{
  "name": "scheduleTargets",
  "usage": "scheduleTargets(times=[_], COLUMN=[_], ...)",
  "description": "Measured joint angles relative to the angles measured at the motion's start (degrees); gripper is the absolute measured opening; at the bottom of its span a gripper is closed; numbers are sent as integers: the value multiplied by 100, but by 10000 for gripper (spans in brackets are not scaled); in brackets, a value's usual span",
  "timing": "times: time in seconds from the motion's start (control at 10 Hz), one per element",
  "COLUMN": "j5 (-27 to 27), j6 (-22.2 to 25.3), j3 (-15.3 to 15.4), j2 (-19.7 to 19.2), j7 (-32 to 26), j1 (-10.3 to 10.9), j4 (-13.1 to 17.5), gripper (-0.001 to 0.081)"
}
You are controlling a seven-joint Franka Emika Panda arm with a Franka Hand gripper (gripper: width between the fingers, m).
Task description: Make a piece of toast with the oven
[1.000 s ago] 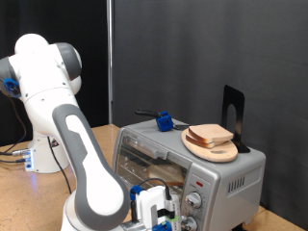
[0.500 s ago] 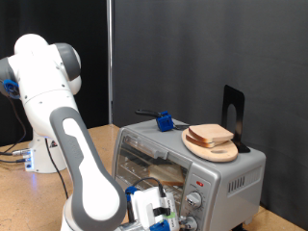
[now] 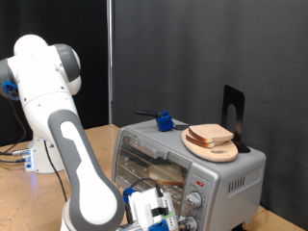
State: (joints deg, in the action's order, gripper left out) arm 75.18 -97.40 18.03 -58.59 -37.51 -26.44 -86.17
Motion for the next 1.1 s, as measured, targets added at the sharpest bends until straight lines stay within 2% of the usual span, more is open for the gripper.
scheduleTargets(times=[0.3, 0.4, 0.6, 0.7, 0.8, 0.9, 1.0, 1.1], j5=[74, 84, 85, 73, -11, -231, -425, -579], j6=[-57, -73, -85, -100, -123, -154, -158, -121], j3=[1, 1, 1, -4, -30, -105, -172, -191], j2=[17, 23, 24, 24, 28, 37, 38, 38], j7=[144, 189, 303, 466, 728, 1145, 1563, 1865], j1=[0, 0, 0, 4, 25, 86, 149, 178], j4=[14, 22, 35, 36, 41, 60, 95, 116], gripper=[101, 210, 484, 484, 667, 763, 763, 801])
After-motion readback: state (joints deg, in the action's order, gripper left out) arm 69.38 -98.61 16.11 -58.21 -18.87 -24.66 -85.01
